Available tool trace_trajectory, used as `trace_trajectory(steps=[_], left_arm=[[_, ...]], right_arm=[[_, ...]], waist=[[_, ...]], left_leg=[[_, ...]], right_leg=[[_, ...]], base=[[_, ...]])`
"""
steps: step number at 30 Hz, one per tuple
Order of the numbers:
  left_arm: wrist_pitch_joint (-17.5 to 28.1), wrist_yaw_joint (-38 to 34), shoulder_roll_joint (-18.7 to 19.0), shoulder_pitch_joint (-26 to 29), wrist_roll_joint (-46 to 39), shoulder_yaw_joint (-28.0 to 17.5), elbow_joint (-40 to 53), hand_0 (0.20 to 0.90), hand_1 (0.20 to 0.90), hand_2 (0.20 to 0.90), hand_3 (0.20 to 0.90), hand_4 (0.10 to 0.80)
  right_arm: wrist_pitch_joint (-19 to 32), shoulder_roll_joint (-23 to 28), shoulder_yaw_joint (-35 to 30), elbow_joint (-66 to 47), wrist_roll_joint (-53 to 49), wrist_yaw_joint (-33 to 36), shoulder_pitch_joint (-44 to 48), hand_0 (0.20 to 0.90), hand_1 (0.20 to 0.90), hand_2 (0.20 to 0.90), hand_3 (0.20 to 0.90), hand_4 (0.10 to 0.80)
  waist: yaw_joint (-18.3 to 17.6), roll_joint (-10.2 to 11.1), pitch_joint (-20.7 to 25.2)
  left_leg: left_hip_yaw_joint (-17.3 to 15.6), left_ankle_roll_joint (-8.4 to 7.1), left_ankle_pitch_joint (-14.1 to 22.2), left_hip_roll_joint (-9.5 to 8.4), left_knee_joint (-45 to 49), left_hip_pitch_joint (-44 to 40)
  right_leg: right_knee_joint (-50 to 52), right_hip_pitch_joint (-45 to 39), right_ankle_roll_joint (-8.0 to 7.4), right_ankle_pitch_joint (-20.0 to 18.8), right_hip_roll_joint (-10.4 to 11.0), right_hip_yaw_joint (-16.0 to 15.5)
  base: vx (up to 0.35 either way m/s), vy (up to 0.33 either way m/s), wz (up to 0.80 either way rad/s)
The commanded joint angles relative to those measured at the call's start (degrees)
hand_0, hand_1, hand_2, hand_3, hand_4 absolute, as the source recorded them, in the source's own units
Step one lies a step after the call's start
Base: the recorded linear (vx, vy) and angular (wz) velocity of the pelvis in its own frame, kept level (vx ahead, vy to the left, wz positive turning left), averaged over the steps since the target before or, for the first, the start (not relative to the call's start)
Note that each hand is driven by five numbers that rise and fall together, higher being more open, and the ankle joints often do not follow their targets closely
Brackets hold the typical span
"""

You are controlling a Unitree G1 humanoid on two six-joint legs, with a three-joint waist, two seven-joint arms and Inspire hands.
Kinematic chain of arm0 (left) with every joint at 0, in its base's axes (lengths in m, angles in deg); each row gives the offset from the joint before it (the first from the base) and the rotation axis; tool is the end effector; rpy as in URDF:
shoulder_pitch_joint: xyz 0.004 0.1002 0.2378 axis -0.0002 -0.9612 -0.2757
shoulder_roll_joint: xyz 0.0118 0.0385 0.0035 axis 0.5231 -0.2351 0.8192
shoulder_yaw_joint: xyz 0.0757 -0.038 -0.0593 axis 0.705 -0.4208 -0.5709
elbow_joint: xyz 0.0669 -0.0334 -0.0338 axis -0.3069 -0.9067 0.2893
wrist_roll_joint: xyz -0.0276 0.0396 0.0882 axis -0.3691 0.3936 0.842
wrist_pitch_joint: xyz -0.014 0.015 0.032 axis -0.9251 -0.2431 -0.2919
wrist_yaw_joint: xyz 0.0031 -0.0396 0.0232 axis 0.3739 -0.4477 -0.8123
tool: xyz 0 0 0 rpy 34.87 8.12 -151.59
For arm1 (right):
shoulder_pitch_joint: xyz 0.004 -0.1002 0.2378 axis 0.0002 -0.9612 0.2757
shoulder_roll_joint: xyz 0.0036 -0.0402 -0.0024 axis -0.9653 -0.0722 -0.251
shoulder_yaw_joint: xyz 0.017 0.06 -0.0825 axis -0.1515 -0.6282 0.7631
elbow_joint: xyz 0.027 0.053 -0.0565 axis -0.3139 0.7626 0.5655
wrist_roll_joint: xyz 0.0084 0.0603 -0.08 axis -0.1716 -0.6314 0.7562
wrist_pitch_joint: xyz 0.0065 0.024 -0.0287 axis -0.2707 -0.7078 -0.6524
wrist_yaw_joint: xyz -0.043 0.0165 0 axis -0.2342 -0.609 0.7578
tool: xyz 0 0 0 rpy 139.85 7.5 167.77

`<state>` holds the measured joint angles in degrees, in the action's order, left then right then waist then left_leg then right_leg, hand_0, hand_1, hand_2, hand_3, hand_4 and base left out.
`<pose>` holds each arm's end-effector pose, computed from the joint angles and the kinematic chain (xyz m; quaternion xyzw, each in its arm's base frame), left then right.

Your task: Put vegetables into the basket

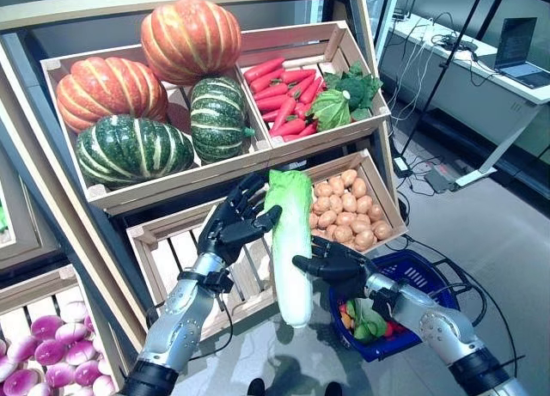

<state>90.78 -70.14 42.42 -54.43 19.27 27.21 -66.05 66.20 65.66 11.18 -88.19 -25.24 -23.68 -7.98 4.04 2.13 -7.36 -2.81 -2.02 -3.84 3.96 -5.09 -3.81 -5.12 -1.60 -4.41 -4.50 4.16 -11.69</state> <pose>0.2154 0.1933 0.0609 -0.1859 -0.0152 -0.1106 0.9762 0.2152 -0.1701 0.0487 0.2620 0.1921 0.2805 0.9032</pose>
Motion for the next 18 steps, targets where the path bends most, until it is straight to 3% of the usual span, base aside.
trace_trajectory(steps=[1, 7, 18], left_arm=[[2.7, 2.8, 0.1, 2.7, -1.3, -2.8, 2.4, 0.9, 0.9, 0.9, 0.9, 0.8], [2.8, 3.4, 0.2, 2.6, -1.4, -4.0, 2.8, 0.9, 0.9, 0.9, 0.9, 0.8], [10.4, 3.2, 1.3, 7.6, -3.9, -5.0, 1.7, 0.9, 0.9, 0.9, 0.9, 0.8]], right_arm=[[14.9, -3.8, -10.1, -4.2, -9.7, 1.2, 5.1, 0.3, 0.3, 0.3, 0.3, 0.4], [24.7, -6.1, -16.4, -3.3, -9.8, 4.5, 5.3, 0.3, 0.3, 0.3, 0.3, 0.4], [44.5, -6.1, -26.4, 6.1, -13.5, 11.5, 10.3, 0.3, 0.3, 0.3, 0.3, 0.4]], waist=[[-0.9, 0.4, 2.2], [-1.4, 0.1, 0.0], [-3.0, -1.3, -10.0]], left_leg=[[0.7, -1.76, 4.5, -0.24, 0.1, -0.6], [0.3, -1.57, 4.3, 0.11, 0.1, 1.2], [0.1, -1.52, 1.4, 0.9, 0.4, 8.4]], right_leg=[[0.1, -3.1, -2.65, 1.4, 2.3, -1.3], [0.1, -1.5, -2.15, 1.5, 1.7, -0.6], [3.9, 6.6, -0.33, 1.9, -0.4, 1.6]], base=[[-0.012, -0.041, -0.07], [-0.058, -0.048, -0.04], [-0.162, -0.032, -0.09]])
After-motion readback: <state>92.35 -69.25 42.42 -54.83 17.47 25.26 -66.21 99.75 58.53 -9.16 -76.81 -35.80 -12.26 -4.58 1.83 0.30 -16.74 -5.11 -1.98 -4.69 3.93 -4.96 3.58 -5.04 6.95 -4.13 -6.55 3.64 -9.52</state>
